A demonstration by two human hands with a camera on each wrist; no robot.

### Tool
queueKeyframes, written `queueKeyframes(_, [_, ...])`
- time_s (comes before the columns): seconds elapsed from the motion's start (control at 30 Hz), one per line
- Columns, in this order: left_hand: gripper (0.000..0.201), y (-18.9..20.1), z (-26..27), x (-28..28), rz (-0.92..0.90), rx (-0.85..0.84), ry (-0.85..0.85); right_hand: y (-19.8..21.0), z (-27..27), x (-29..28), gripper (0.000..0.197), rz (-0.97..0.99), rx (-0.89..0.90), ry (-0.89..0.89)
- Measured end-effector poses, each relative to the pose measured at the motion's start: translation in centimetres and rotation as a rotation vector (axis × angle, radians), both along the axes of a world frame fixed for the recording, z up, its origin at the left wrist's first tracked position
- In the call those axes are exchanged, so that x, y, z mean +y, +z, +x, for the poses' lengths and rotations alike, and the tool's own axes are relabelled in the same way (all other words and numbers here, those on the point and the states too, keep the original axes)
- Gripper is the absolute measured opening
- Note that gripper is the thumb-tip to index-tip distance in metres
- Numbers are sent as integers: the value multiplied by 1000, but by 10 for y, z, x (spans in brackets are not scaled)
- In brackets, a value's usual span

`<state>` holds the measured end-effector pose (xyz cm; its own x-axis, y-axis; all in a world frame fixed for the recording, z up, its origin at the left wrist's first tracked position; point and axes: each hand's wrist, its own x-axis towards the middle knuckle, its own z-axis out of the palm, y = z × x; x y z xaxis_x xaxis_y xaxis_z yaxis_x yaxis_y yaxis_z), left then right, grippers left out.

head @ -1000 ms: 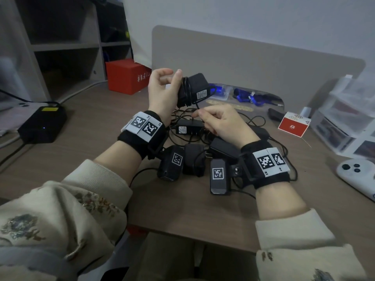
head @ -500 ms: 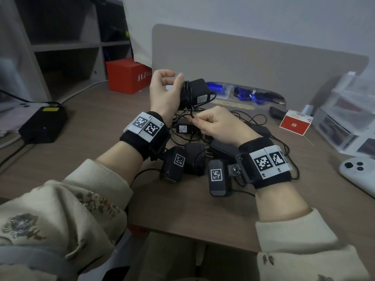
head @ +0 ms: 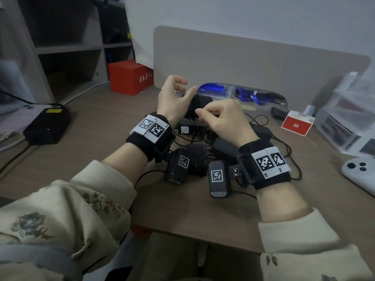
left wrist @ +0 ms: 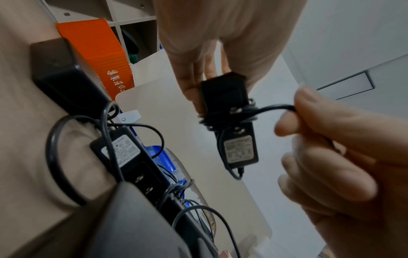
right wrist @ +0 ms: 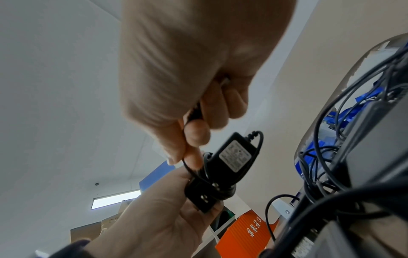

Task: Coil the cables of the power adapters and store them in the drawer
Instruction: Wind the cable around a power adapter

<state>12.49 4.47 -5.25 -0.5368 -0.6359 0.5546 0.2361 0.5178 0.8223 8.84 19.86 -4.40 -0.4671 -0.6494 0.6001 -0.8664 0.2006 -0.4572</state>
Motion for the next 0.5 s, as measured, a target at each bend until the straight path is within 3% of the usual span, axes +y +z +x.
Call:
queueKeyframes(0.2, [26,2,3,8,-32,-56,-119,-1,-3,3,29,-164,-67,-164])
queueKeyframes(0.5, [9,6,8,15,68,-11,-268,0,-10,6,56,-207,-255,-298])
